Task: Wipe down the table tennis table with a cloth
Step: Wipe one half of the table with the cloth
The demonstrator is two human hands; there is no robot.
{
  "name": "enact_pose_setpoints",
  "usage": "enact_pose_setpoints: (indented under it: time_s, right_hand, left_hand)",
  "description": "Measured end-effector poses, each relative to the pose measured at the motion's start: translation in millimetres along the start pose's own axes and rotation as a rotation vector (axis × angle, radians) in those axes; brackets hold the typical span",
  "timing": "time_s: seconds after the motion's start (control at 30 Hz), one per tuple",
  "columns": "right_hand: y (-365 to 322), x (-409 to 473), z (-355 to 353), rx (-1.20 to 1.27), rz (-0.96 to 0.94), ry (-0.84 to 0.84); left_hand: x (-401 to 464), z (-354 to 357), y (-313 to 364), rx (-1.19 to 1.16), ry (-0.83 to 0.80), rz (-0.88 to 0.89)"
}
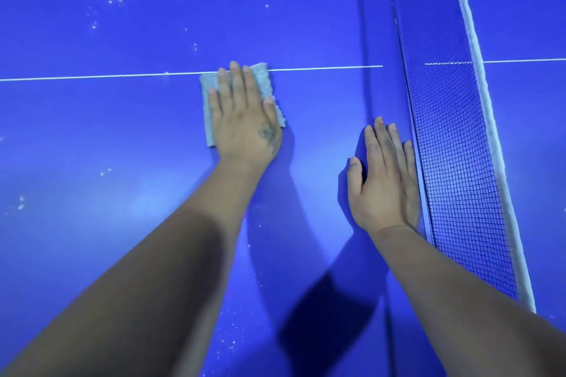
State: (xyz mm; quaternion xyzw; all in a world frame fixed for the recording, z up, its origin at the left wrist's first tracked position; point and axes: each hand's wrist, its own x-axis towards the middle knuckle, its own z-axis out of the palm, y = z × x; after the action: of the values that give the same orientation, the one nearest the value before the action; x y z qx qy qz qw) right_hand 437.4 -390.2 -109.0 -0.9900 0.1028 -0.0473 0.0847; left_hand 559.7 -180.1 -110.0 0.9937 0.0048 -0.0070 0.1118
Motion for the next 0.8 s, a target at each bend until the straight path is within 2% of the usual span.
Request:
enact_pose_setpoints:
  time_s: [0.17,0.27,0.5,0.63,0.8]
  right_hand:
    - [0.9,-0.7,1.1,0.012,0.004,0.014]
    - [0.5,-0.8,2.1,0.023,-0.002,0.022]
    - [-2.6,-5.3,-2.1,-0.011,-0.016,0.010]
    - [-17.2,-30.3,-3.1,0.061,-0.120,0.033]
    - [-18.1,-46.6,3.1,0.101,-0.086,0.001]
  left_hand:
    - [-56.3,8.8,45.5,-0.035,0.011,0.173]
    - [-98.7,8.5,42.8,-0.036,-0.006,0.224]
    - [-161.1,-6.8,-29.6,0.033,-0.053,0.099]
    - [-150.9,-16.1,-72.2,0.043,-0.017,0.014]
    - [-115.5,-19.4,-90.3,0.057,0.010,-0.044]
